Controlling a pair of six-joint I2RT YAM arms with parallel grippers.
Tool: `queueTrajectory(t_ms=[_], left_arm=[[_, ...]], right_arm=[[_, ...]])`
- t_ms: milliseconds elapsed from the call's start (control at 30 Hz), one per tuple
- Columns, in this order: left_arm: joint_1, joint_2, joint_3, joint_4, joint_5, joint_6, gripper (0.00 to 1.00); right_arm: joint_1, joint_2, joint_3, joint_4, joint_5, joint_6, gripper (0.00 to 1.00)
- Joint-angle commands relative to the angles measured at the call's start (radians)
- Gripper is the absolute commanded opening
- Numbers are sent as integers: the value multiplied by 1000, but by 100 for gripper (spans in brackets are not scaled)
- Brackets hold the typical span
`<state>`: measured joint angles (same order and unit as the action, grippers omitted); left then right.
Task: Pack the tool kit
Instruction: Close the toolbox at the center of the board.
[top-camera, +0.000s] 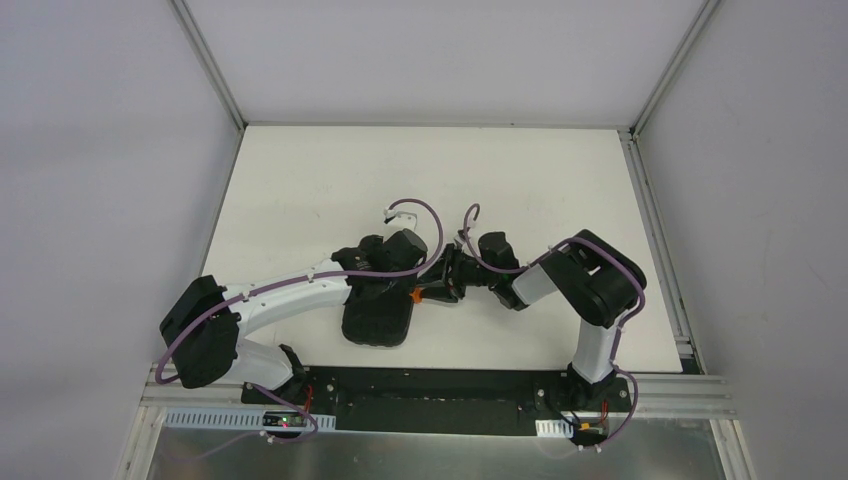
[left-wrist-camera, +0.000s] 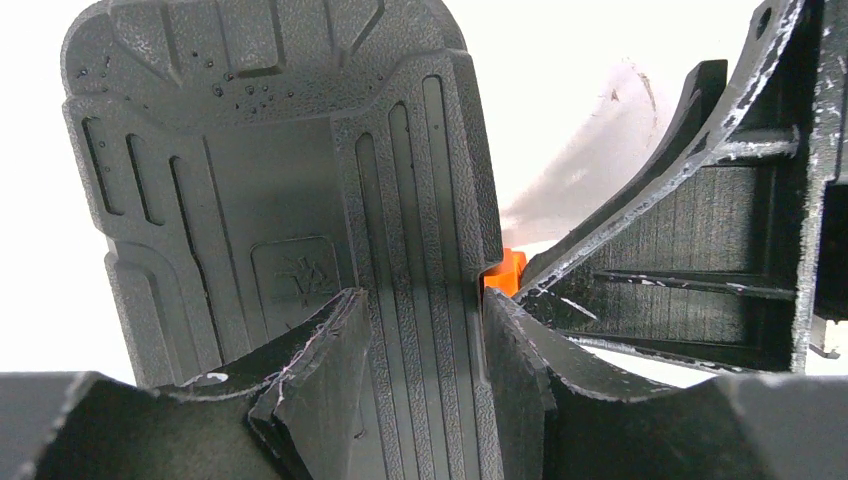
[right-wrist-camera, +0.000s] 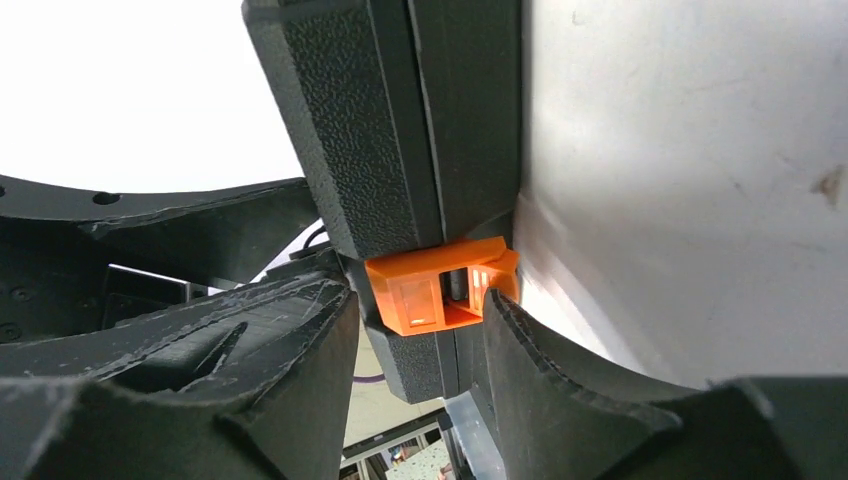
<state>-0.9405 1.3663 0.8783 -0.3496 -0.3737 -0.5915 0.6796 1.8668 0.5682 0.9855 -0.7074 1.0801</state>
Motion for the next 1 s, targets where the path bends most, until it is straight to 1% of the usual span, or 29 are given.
queueTrajectory(t_ms=[0,333,500,600,667,800,967], left_arm=[[5,13,-12,44,62,-44,46],[5,26,-11,62,106,-50,47],[6,12,-11,61,111,-48,56],[13,-38,-12,59,88,-41,59],[39,-86,-12,41,82,-33,62],[129,-173,-27,-6,110,-18,67],[228,-264,-65,-55,137,1,69]], right_arm=[[3,-4,37,-18,18,-39,51],[26,-54,59,-37,11,-55,47],[25,-40,57,-53,22,-62,44],[25,-48,54,-80,29,-78,44],[25,-60,52,-98,32,-90,45],[25,-95,50,-137,38,-117,49],[23,-145,43,-188,48,-148,51]])
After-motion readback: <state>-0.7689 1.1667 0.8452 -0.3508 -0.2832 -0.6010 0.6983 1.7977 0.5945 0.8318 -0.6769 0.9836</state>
